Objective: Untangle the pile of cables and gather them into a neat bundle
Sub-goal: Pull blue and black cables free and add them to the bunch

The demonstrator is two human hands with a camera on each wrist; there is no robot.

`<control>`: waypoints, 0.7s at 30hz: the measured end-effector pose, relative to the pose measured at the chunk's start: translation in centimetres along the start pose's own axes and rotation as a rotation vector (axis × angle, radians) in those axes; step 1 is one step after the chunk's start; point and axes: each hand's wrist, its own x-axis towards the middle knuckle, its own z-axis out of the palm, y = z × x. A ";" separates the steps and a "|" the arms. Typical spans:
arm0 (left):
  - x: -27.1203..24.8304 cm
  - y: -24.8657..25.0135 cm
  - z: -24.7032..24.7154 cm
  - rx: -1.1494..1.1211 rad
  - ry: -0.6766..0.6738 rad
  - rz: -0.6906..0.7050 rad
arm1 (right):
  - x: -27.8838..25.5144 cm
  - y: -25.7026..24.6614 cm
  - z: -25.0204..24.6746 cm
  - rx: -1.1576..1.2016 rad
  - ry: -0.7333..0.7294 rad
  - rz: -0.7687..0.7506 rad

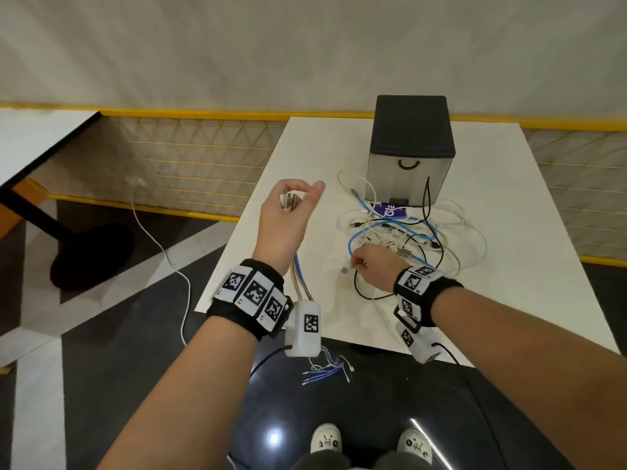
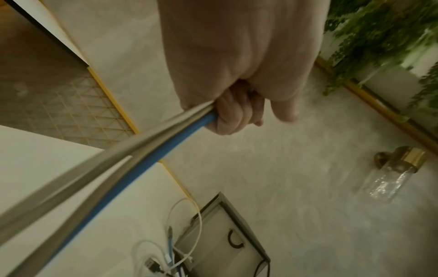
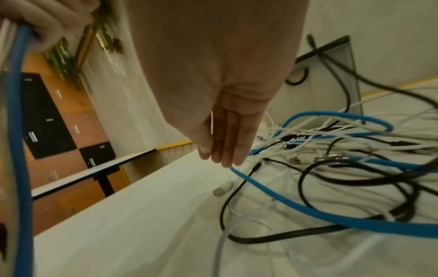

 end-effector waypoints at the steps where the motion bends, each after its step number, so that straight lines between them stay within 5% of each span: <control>1: 0.3 -0.4 0.1 0.004 0.003 -0.009 | 1.1 -0.1 0.6 -0.037 -0.030 -0.016; 7: 1.6 -1.7 0.2 0.022 0.005 -0.014 | 5.3 0.2 3.4 -0.319 -0.156 -0.098; 14: 2.2 -2.3 -0.7 0.004 0.077 -0.018 | 6.5 1.2 4.4 -0.375 -0.100 -0.183; 16: 2.3 -2.5 -1.0 -0.005 0.091 -0.026 | 6.2 1.0 4.0 -0.250 -0.045 -0.163; 21: 3.1 -3.1 -1.0 0.014 0.117 -0.013 | 4.6 -0.7 -0.1 0.607 0.272 -0.149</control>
